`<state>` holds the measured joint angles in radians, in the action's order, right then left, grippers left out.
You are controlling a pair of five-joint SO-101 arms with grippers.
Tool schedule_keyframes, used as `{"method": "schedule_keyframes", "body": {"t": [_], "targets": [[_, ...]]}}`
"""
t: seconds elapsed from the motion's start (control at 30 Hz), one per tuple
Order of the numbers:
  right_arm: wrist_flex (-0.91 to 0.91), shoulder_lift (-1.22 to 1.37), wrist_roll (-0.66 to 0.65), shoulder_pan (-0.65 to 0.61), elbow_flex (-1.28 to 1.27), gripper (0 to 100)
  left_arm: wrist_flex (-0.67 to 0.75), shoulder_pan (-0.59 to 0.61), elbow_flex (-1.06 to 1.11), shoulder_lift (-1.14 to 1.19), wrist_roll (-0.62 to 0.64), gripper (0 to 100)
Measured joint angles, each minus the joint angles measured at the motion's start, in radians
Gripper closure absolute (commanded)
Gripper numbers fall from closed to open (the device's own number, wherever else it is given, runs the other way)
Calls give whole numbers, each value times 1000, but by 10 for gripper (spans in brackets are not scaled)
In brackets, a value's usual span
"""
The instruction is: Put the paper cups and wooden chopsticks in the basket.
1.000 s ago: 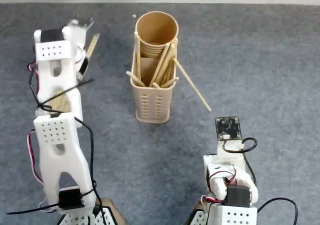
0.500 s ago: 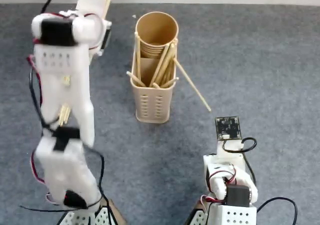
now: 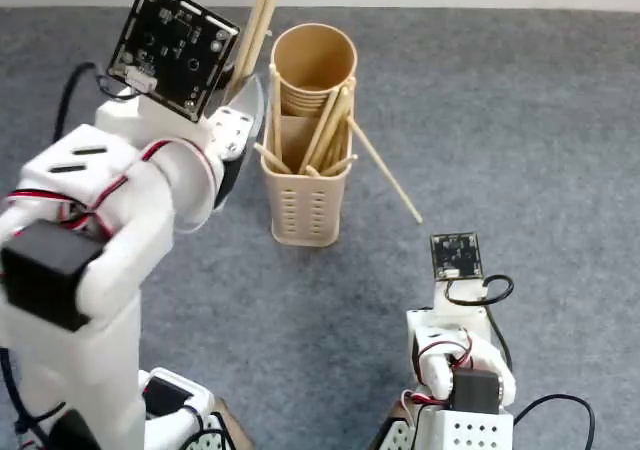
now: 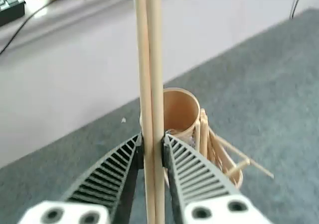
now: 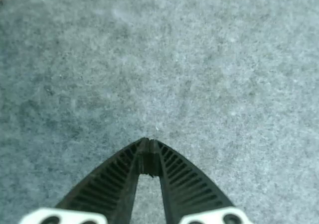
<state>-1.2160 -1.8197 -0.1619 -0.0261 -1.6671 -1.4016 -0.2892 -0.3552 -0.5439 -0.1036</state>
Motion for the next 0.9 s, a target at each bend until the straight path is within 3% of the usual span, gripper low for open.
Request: {"method": "schedule_keyframes", "body": {"t": [0.2,0.33,0.43,0.57,0.9], "targets": [[0,0,0,0,0,992,382,-34,350,-17,66,993],[0,0,0,0,0,992,506,-97,506,-18,74,993],[0,0,0,0,0,992,548,-107,582,-18,74,975],[0,0,0,0,0,992,563,-101,649,-18,74,870],[0,0,0,0,0,992,566,-26,661,-18,74,876]]}}
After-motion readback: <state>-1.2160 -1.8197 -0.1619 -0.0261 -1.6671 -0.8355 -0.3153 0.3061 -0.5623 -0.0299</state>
